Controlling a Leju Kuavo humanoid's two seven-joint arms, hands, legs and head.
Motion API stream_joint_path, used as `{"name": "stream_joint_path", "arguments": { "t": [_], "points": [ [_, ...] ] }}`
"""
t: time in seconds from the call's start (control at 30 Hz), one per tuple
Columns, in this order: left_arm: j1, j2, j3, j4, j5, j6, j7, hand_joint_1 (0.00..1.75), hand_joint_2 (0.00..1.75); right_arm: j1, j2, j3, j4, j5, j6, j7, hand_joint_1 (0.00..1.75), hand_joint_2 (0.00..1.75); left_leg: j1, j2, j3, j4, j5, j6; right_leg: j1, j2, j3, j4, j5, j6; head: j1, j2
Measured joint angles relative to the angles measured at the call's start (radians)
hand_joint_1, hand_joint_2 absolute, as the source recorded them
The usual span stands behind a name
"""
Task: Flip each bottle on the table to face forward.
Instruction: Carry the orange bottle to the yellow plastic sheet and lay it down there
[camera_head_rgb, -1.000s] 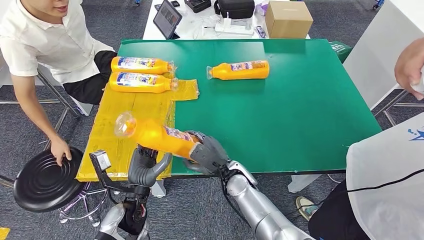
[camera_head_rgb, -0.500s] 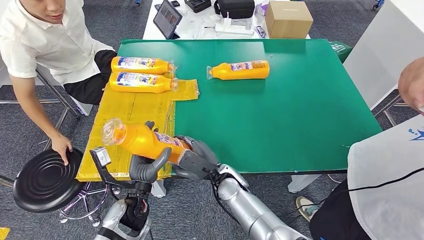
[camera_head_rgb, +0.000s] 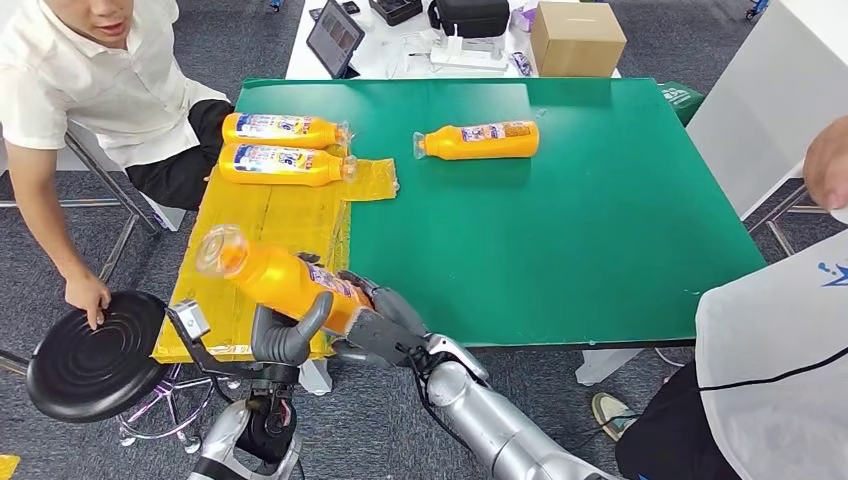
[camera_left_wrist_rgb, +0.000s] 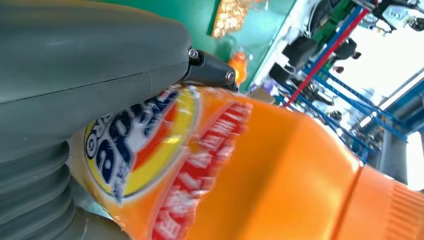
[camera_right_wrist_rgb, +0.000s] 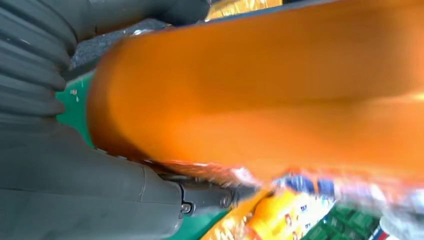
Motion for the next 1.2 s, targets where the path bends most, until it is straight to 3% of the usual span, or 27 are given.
{"name": "stream_joint_path", "arguments": {
  "t": [0.03, 0.23, 0.57, 0.87, 1.03, 1.2],
  "points": [
    [0.002, 0.000, 0.000, -0.002, 0.011, -0.012, 0.000, 1.75, 1.75, 0.000, 0.000, 0.003, 0.002, -0.003, 0.001, 0.000, 0.00, 0.00, 0.000, 0.000, 0.000, 0.000, 0.000, 0.000, 0.000, 0.000, 0.000, 0.000, 0.000, 0.000, 0.000, 0.000],
    [0.033, 0.000, 0.015, -0.039, 0.029, -0.059, -0.027, 1.75, 1.75, 0.001, 0.004, 0.015, 0.004, -0.017, -0.006, 0.000, 0.00, 0.00, 0.000, 0.001, 0.000, 0.000, 0.000, 0.000, 0.000, 0.000, -0.001, 0.000, 0.000, 0.000, 0.000, 0.000],
    [0.055, 0.008, 0.040, -0.095, -0.053, -0.051, -0.068, 1.75, 1.75, 0.032, 0.001, 0.028, -0.010, -0.020, -0.034, -0.012, 0.00, 0.00, 0.000, 0.000, 0.000, 0.000, 0.000, 0.000, 0.000, 0.000, 0.000, 0.000, 0.000, 0.000, 0.000, 0.000],
    [0.017, 0.044, 0.111, -0.094, -0.312, 0.123, -0.079, 1.75, 1.75, 0.117, -0.049, 0.028, -0.077, 0.065, -0.151, -0.010, 0.00, 0.00, 0.000, 0.000, 0.000, 0.000, 0.000, 0.000, 0.000, 0.000, 0.000, 0.000, 0.000, 0.000, 0.000, 0.000],
    [-0.007, 0.082, 0.152, -0.062, -0.685, 0.371, -0.044, 1.75, 1.75, 0.185, -0.094, 0.020, -0.151, 0.240, -0.295, 0.057, 0.00, 0.00, 0.000, 0.000, 0.000, 0.000, 0.000, 0.000, 0.000, 0.000, 0.000, 0.000, 0.000, 0.000, 0.000, 0.000],
    [-0.035, 0.115, 0.201, -0.015, -0.988, 0.429, 0.015, 1.75, 1.75, 0.253, -0.132, -0.008, -0.244, 0.368, -0.342, 0.103, 0.00, 0.00, 0.000, 0.000, 0.000, 0.000, 0.000, 0.000, 0.000, 0.000, -0.001, 0.000, 0.000, 0.000, 0.000, 0.000]
  ]
}}
